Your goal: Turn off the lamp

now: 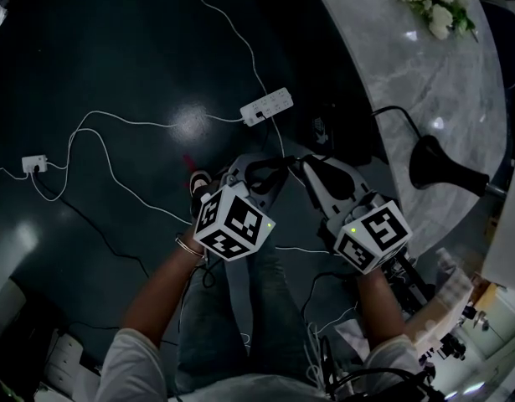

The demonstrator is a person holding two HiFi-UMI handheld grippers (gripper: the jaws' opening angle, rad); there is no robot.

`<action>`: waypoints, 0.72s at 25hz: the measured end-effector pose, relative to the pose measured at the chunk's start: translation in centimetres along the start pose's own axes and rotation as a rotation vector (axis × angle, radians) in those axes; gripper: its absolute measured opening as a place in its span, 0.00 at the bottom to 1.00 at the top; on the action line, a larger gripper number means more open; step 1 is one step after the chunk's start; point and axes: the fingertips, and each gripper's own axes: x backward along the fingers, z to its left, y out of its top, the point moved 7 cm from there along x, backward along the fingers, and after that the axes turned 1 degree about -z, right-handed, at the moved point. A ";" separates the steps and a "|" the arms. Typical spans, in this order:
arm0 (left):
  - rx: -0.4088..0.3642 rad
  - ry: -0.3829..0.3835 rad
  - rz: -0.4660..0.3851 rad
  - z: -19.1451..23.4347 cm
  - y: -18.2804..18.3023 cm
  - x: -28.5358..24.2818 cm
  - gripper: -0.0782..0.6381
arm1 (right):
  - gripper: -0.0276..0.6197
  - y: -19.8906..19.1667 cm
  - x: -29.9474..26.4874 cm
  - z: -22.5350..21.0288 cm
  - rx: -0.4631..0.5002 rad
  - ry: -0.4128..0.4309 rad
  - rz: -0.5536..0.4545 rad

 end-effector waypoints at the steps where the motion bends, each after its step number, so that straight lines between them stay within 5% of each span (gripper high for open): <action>1: 0.004 0.000 0.000 0.0 -0.1 -0.1 0.22 | 0.07 0.0 0.0 0.0 0.000 0.001 0.002; 18: 0.051 0.047 -0.029 0.7 -0.5 0.3 0.22 | 0.07 -0.4 -0.6 -0.2 -0.032 -0.033 -0.017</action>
